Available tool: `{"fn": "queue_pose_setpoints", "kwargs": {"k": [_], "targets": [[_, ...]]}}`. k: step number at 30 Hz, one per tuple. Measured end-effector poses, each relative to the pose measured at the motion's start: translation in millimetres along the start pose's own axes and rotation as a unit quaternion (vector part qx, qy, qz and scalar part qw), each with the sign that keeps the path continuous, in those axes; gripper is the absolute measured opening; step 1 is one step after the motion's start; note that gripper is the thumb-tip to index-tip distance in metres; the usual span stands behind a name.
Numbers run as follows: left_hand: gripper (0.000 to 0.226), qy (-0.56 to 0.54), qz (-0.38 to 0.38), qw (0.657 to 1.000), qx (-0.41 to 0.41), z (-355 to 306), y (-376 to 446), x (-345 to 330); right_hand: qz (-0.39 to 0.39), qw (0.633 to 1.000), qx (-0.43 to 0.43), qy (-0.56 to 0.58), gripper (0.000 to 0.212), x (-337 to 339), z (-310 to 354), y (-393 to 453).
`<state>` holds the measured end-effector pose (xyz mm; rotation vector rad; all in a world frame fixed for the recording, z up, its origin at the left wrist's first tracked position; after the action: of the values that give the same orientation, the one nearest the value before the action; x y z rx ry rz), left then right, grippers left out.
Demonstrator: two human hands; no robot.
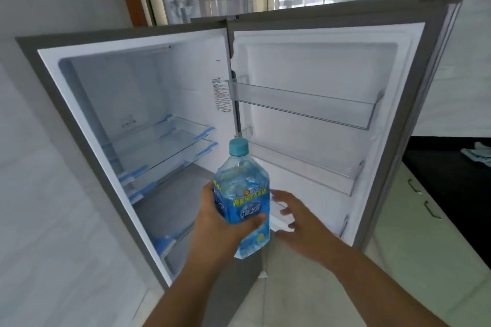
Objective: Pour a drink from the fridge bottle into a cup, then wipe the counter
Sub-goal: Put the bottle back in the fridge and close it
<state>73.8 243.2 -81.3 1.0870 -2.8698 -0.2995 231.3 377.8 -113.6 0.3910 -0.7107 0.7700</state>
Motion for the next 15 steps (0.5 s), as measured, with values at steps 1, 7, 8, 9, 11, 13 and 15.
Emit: {"fn": "queue_pose_setpoints", "kwargs": {"k": [1,7,8,9,11,13,15], "targets": [[0.086,0.004,-0.003,1.0,-0.002,1.9,3.7,3.1,0.085,0.992,0.008,0.09,0.079,-15.0,10.7,-0.4],[0.091,0.031,0.038,0.999,-0.002,8.7,26.3,28.8,0.098,0.968,0.014,0.23,0.092,-54.7,54.6,27.4],[0.092,0.034,0.055,0.998,0.001,10.8,31.4,36.7,0.095,0.972,0.015,0.215,0.091,-56.3,57.2,37.0],[0.094,0.037,0.071,0.997,0.005,11.8,36.3,44.4,0.094,0.975,0.015,0.202,0.09,-56.6,58.7,46.1],[0.093,0.033,0.1,0.994,0.015,16.1,46.5,60.3,0.093,0.98,0.025,0.171,0.089,-56.2,61.2,63.3],[0.086,0.009,0.109,0.993,0.037,21.2,56.7,75.8,0.103,0.982,0.031,0.154,0.094,-58.7,68.6,78.1],[0.091,-0.005,0.137,0.989,0.049,30.8,68.4,90.7,0.107,0.982,0.034,0.149,0.095,-65.3,76.6,91.6]]}}
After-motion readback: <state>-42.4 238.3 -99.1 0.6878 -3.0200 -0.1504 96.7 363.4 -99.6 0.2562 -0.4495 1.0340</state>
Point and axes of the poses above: each hand's wrist, its own y-axis towards the middle knuckle, its own x-axis out of the back of the hand, z = x × y, the point moved 1 cm from there along y, towards the middle knuckle, and after that the axes turned 15 degrees about -y, right-handed, at the moved point
